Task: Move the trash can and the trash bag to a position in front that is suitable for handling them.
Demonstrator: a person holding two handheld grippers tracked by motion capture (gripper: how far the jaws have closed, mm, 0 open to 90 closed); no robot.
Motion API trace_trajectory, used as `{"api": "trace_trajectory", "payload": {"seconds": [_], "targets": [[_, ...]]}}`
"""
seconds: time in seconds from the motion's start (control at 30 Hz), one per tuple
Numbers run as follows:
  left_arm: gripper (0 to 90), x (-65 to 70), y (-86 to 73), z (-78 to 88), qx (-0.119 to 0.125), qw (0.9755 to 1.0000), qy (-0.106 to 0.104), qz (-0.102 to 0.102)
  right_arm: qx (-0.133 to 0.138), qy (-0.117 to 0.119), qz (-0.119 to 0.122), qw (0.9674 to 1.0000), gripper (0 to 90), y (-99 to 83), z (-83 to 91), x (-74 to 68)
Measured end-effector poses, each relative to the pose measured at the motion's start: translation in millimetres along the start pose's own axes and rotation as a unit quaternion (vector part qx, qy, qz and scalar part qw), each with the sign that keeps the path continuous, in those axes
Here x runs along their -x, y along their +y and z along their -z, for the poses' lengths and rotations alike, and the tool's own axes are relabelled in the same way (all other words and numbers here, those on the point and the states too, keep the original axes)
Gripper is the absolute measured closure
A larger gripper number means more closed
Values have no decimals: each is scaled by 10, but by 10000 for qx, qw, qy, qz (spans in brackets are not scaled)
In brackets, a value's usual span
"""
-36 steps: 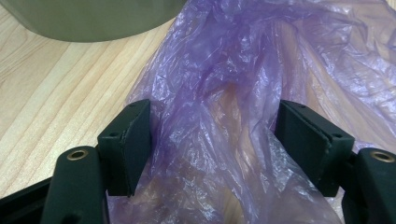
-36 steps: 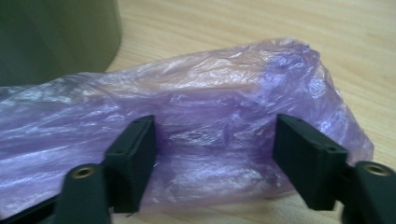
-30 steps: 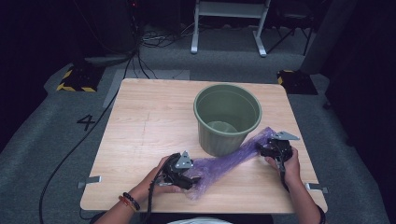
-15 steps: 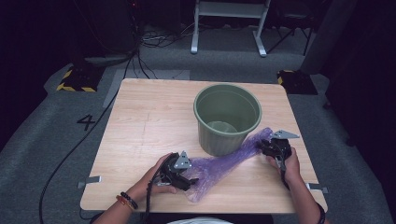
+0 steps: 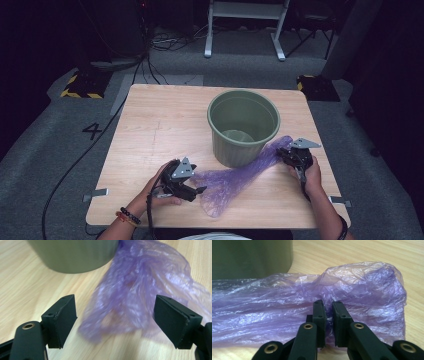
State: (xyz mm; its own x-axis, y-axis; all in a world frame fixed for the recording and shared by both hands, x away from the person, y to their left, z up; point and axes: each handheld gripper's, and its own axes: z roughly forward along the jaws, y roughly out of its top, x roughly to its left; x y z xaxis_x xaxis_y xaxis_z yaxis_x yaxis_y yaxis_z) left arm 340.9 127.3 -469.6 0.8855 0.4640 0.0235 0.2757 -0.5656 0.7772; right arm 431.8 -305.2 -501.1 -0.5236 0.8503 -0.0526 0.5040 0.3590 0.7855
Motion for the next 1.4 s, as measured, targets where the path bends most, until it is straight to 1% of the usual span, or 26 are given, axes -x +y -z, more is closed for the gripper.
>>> {"api": "trace_trajectory", "payload": {"seconds": [0.03,0.07,0.1,0.13,0.2,0.23,0.27,0.3,0.4,0.43,0.47,0.5,0.53,0.57,0.63,0.7,0.73,0.77,0.8,0.9,1.0,1.13,1.23,1.27,1.33,1.4], "targets": [[189,-34,-19,63,-24,9999,119,38,85,47,43,9999,825,4,2,43],[187,-34,-19,63,-24,9999,119,38,118,49,21,9999,825,3,3,66],[187,-66,-36,111,-23,9998,186,55,135,52,0,9999,826,3,12,91],[188,-112,-68,170,-20,9994,318,123,178,73,17,9998,826,1,22,107],[190,-148,-94,197,-13,9992,362,175,215,90,24,9997,826,0,31,116],[192,-180,-122,215,-32,9987,439,238,269,118,53,9996,825,1,54,135],[193,-243,-181,232,-143,9977,604,291,305,147,57,9994,824,3,65,142],[191,-243,-181,232,-143,9977,604,291,383,205,81,9990,823,4,77,147],[190,-369,-290,217,-291,9959,699,493,431,329,170,9984,805,18,92,149],[193,-369,-290,217,-291,9959,699,493,422,387,202,9982,796,22,93,143],[193,-395,-311,207,-339,9956,702,510,422,387,202,9982,796,22,93,143],[195,-429,-346,176,-414,9952,696,551,392,401,287,9980,778,31,79,124],[197,-429,-346,176,-414,9952,696,551,392,401,287,9980,778,31,79,124],[198,-446,-368,136,-494,9949,675,566,347,412,363,9979,734,45,58,111],[198,-449,-377,104,-549,9947,660,558,310,388,416,9979,711,59,39,101],[199,-444,-381,82,-579,9949,591,573,298,330,390,9983,612,73,14,92],[199,-436,-383,71,-580,9950,572,578,273,293,391,9984,583,77,2,88],[198,-436,-383,71,-580,9950,572,578,273,293,391,9984,583,77,2,88],[198,-425,-390,50,-609,9951,538,561,229,254,404,9986,475,81,-11,67],[196,-413,-402,15,-685,9949,474,574,280,136,359,9989,362,93,5,41],[188,-415,-400,6,-677,9950,435,592,375,68,243,9990,304,116,36,34],[174,-408,-403,-24,-599,9954,436,614,480,65,154,9987,279,136,70,17],[153,-404,-404,-44,-547,9957,429,620,414,94,93,9991,270,137,48,-9],[146,-400,-403,-52,-532,9956,438,627,235,72,126,9996,270,125,-6,-28],[145,-399,-403,-53,-528,9957,440,628,174,18,150,9997,271,120,-26,-32],[147,-400,-402,-53,-535,9957,436,626,15,-5,45,10000,287,99,-93,-23]]}}
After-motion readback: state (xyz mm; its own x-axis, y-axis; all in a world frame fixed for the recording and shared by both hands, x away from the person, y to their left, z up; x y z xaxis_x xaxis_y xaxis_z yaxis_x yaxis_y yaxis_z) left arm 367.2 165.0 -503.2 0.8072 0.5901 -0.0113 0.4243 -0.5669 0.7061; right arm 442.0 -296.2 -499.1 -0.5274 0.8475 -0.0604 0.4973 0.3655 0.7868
